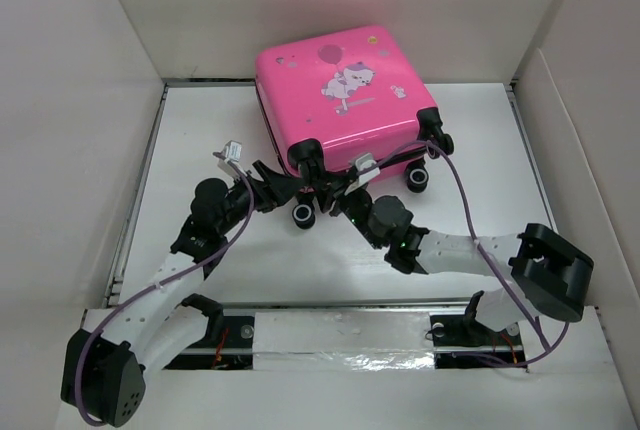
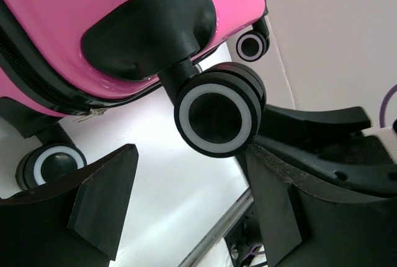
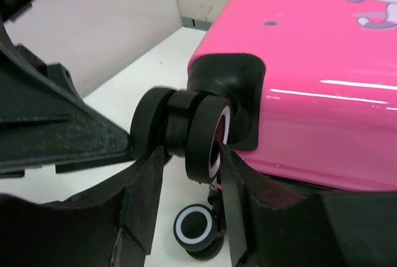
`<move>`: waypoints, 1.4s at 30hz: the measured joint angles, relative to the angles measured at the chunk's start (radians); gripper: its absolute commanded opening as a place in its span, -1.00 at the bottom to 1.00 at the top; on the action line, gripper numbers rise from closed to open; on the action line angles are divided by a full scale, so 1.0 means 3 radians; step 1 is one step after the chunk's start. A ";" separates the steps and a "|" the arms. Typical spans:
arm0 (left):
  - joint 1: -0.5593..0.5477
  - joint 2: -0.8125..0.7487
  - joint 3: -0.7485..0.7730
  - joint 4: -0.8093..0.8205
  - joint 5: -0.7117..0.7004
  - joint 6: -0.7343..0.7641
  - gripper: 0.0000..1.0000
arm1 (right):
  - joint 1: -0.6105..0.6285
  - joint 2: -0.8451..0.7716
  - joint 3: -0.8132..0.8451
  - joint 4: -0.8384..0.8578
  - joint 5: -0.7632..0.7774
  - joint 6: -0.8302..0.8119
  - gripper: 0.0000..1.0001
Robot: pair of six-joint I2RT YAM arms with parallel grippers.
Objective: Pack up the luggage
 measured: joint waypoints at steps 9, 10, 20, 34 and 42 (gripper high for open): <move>-0.0006 0.0093 0.0003 0.0220 0.0008 -0.0116 0.32 | 0.0033 0.0058 0.0000 -0.0130 0.0150 -0.0034 -0.78; -0.0031 0.0102 0.0004 0.0234 -0.0005 -0.0118 0.32 | 0.0032 0.0058 0.0005 -0.0135 0.0169 -0.0028 -0.92; -0.0135 0.0013 -0.0010 0.0328 -0.0186 -0.0163 -0.52 | 0.0028 0.0058 0.0010 -0.0148 0.0240 0.0234 -1.00; -0.0120 0.0116 -0.0619 0.0472 -0.0800 0.0015 -1.00 | -0.0086 0.0060 -0.0032 -0.0123 0.0070 0.0704 -1.00; -0.0496 0.0516 -0.0621 0.0899 -0.1136 0.0239 -0.59 | -0.0134 0.0060 -0.0055 -0.0103 -0.0027 0.0877 -1.00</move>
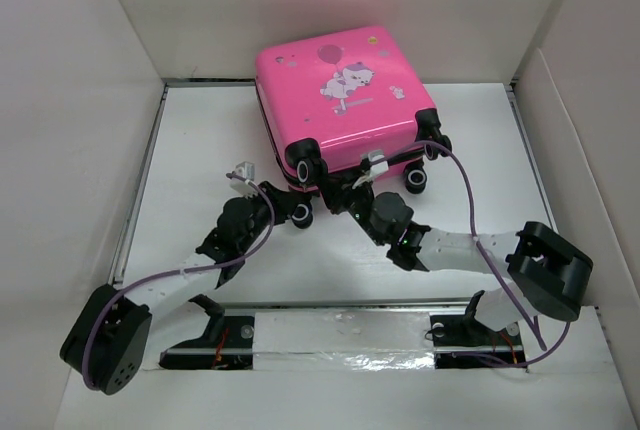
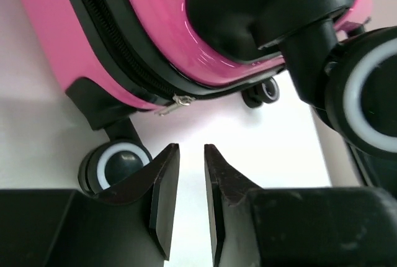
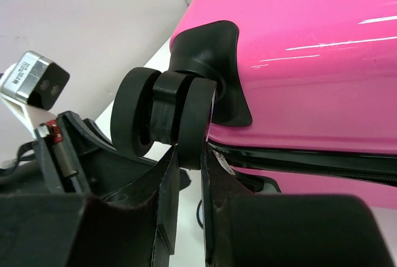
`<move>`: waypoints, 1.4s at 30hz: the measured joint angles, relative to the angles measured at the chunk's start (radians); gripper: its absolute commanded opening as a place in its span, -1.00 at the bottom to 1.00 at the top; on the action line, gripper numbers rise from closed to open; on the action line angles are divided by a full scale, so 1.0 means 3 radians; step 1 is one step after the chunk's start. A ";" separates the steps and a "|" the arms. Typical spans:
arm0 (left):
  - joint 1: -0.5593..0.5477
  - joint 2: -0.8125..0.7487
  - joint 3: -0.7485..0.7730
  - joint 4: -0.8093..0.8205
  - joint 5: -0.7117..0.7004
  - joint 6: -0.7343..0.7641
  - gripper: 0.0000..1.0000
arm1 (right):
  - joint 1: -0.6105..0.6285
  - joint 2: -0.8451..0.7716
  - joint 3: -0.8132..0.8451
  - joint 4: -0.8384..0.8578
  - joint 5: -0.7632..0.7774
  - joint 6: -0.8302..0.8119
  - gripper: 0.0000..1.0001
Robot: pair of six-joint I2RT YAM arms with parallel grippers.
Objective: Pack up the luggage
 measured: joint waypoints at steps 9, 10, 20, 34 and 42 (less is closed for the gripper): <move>-0.0899 0.0713 0.0090 0.0291 -0.1188 0.0450 -0.44 | -0.0070 0.0000 0.0000 -0.0006 -0.0200 0.0114 -1.00; -0.0926 0.0792 0.0108 0.0315 -0.1289 0.0479 -0.40 | -0.0075 0.0000 0.0000 -0.0006 -0.0219 0.0120 -1.00; -0.0950 0.1010 0.0373 0.0437 -0.1991 0.0711 -0.15 | -0.0128 0.0000 -0.0018 0.0014 -0.0370 0.0159 -1.00; -0.0974 0.1242 0.0520 0.0632 -0.2270 0.0933 -0.36 | -0.0189 0.0000 -0.0081 0.0131 -0.0476 0.0196 -1.00; -0.0997 0.1357 0.0556 0.0741 -0.2303 0.0971 -0.59 | -0.0212 0.0000 -0.0112 0.0175 -0.0504 0.0221 -1.00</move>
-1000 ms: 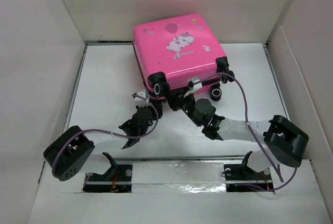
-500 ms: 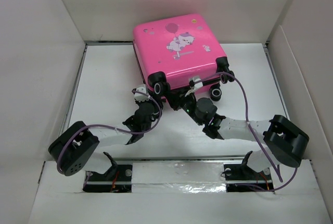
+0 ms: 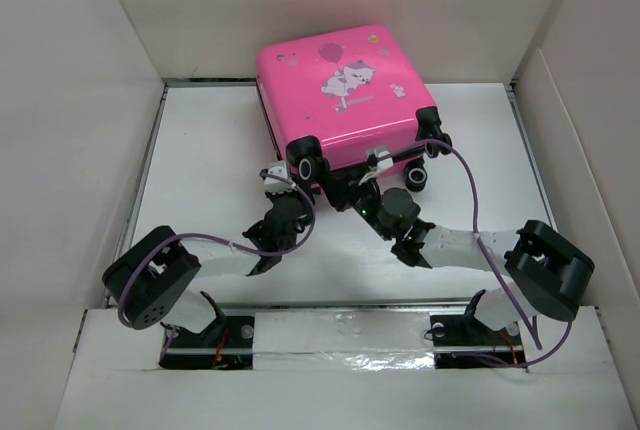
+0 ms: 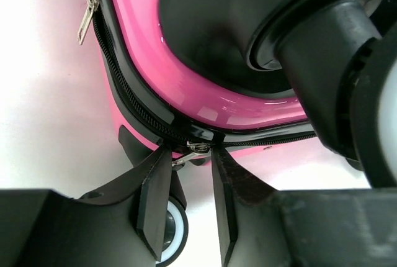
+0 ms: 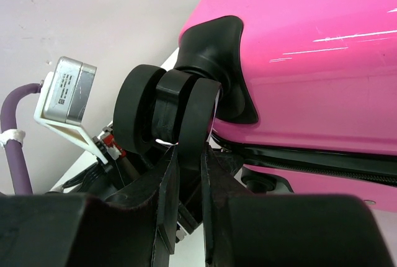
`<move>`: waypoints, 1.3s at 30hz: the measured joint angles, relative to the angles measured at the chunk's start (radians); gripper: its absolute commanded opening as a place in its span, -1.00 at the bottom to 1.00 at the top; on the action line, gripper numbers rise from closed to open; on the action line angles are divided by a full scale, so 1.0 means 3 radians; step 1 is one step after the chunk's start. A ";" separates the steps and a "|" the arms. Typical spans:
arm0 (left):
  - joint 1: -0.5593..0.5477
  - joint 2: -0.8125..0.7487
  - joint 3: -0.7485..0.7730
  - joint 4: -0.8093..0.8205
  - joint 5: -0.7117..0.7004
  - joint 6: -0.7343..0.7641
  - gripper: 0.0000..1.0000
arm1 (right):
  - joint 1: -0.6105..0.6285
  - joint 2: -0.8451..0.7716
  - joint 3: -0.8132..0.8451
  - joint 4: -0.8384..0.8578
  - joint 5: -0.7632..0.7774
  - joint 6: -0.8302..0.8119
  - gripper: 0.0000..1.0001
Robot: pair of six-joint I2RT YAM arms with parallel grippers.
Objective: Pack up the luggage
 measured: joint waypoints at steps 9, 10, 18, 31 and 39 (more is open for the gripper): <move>-0.0033 0.0066 0.0020 0.0088 -0.0052 0.0084 -1.00 | -0.0013 0.0003 -0.0005 0.0011 -0.0008 0.0001 -1.00; -0.0033 0.0061 0.0020 0.0085 -0.0048 0.0090 -1.00 | -0.0013 0.0003 -0.0008 0.0017 -0.0006 0.0000 -1.00; 0.0154 -0.0214 -0.0158 0.0015 0.0359 -0.0019 -1.00 | -0.0013 -0.0065 -0.0155 0.0150 -0.0009 0.0022 -1.00; 0.0346 -0.0626 -0.0170 -0.0594 0.0346 -0.0271 -1.00 | 0.0025 -0.0390 -0.0448 0.0145 -0.0008 0.0001 -1.00; 0.1039 -0.0626 0.0225 -0.1049 0.0178 -0.0210 -1.00 | 0.0093 -0.0855 -0.0711 -0.0020 -0.0013 -0.0095 -1.00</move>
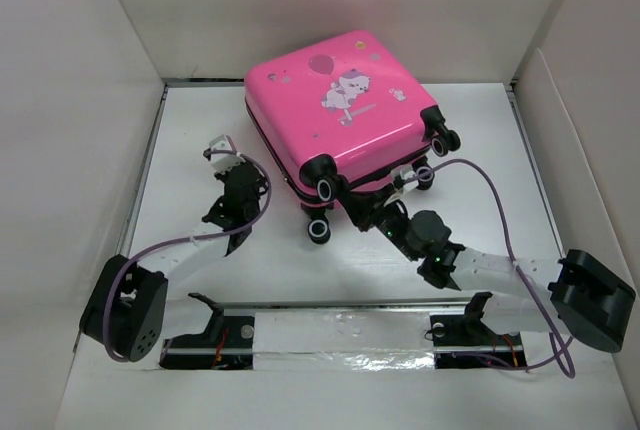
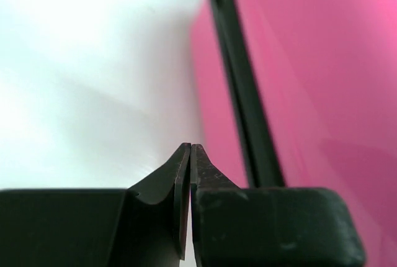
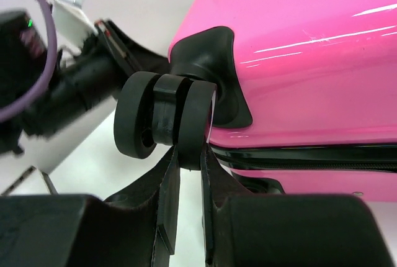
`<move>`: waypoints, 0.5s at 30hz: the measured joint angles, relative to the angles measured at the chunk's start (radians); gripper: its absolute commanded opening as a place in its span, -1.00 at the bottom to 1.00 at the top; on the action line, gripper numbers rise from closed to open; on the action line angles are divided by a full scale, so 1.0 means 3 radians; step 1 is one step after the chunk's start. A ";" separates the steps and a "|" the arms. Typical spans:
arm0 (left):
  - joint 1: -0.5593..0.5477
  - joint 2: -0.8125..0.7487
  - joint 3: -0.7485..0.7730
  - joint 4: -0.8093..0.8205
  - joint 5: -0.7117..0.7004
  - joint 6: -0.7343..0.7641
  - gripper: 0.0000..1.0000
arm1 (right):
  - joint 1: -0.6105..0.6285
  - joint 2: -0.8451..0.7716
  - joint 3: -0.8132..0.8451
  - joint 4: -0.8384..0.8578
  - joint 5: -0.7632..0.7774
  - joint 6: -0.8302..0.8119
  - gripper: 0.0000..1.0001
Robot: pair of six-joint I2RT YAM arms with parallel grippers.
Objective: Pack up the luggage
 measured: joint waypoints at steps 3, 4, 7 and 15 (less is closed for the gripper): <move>0.0239 0.0038 0.0097 -0.0076 -0.0041 0.0033 -1.00 | 0.0048 -0.0085 -0.0013 -0.0093 0.0022 -0.0055 -1.00; 0.0295 0.0075 0.0146 -0.0111 -0.0024 0.0029 -1.00 | 0.0069 -0.0094 -0.0013 -0.0116 0.0033 -0.0076 -1.00; 0.0443 0.0126 0.0217 -0.0219 0.0075 -0.0061 -1.00 | 0.0134 -0.0088 -0.0004 -0.0135 0.0092 -0.0136 -1.00; 0.0481 -0.0682 0.0284 -0.0682 0.0600 -0.0365 0.15 | 0.0520 0.0390 0.0474 -0.0256 0.0364 -0.0366 -1.00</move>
